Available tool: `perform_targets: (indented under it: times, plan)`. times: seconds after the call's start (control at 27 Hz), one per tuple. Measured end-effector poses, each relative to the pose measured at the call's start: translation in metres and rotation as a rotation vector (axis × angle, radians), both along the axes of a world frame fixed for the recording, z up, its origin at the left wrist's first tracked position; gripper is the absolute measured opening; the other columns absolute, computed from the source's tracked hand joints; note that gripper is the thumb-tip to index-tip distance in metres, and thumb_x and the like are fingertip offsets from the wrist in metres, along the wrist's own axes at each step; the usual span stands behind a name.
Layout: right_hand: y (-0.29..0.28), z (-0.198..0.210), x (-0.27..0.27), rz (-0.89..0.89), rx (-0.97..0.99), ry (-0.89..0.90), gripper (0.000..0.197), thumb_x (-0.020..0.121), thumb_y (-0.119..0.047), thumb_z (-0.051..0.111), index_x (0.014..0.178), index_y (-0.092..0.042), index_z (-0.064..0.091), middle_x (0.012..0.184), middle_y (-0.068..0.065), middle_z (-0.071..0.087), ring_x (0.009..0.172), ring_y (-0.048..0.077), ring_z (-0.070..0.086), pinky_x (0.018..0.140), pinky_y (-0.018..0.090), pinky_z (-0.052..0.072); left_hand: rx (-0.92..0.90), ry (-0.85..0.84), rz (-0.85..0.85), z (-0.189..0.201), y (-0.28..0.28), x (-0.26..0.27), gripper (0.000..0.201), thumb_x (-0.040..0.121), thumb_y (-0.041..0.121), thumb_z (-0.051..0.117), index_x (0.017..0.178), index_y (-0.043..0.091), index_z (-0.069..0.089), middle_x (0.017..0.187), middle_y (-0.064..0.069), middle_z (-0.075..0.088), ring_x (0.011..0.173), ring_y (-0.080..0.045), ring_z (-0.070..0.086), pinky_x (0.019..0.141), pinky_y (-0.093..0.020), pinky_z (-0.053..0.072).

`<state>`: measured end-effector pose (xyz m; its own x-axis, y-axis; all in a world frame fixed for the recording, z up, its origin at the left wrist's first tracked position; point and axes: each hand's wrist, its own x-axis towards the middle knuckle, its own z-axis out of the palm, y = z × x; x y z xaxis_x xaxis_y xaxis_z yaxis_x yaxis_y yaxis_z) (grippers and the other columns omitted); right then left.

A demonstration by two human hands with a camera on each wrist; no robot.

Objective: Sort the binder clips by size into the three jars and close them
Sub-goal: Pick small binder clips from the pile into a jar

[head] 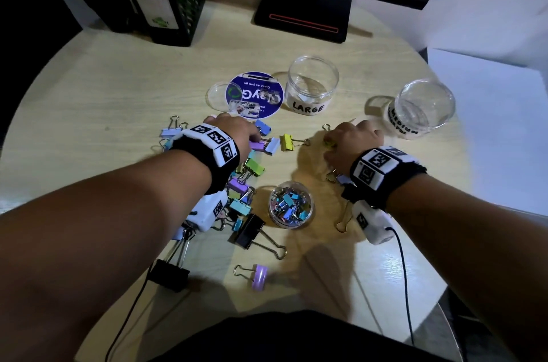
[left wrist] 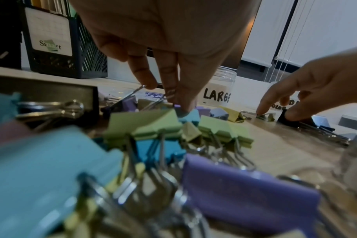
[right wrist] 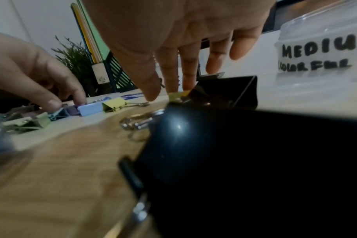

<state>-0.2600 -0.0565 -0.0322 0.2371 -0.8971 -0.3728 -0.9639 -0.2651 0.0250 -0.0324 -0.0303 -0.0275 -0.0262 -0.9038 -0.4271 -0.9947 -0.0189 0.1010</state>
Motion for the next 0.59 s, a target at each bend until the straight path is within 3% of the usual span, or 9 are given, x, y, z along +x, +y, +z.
perform_targets:
  times: [0.19,0.3,0.37,0.59]
  plan:
    - [0.009,-0.005,-0.001,0.051,-0.025,-0.042,0.037,0.086,-0.035,0.048,0.122,-0.037,0.053,0.128,-0.009,0.054,0.116,0.025,0.039,0.091,0.041,0.032,-0.097,-0.035,0.088,0.005,0.006,0.016,0.029,0.090,0.022,0.053,0.116,0.034,0.059,0.128,-0.001,0.053,0.117,-0.029,0.046,0.098,-0.040,0.036]
    - [0.018,-0.005,-0.001,0.129,-0.050,-0.040,0.037,0.086,-0.033,0.046,0.122,-0.038,0.053,0.127,-0.012,0.055,0.114,0.023,0.040,0.091,0.041,0.032,-0.011,-0.025,0.125,0.008,0.008,0.028,0.027,0.089,0.023,0.055,0.115,0.027,0.060,0.123,-0.005,0.058,0.108,-0.029,0.054,0.085,-0.031,0.043]
    - [0.024,-0.004,0.000,0.151,-0.043,-0.032,0.038,0.085,-0.034,0.047,0.123,-0.038,0.052,0.126,-0.013,0.055,0.113,0.022,0.041,0.090,0.041,0.032,0.034,0.026,0.132,0.008,0.012,0.028,0.028,0.090,0.023,0.055,0.118,0.022,0.060,0.123,-0.006,0.060,0.109,-0.027,0.055,0.082,-0.026,0.041]
    - [0.033,-0.003,-0.003,0.158,-0.044,-0.023,0.047,0.083,-0.033,0.049,0.129,-0.042,0.045,0.133,-0.018,0.049,0.115,0.021,0.041,0.090,0.039,0.031,-0.074,0.316,0.205,0.009,0.038,0.015,0.035,0.089,0.010,0.053,0.122,0.022,0.058,0.119,-0.002,0.062,0.105,-0.018,0.058,0.088,-0.021,0.042]
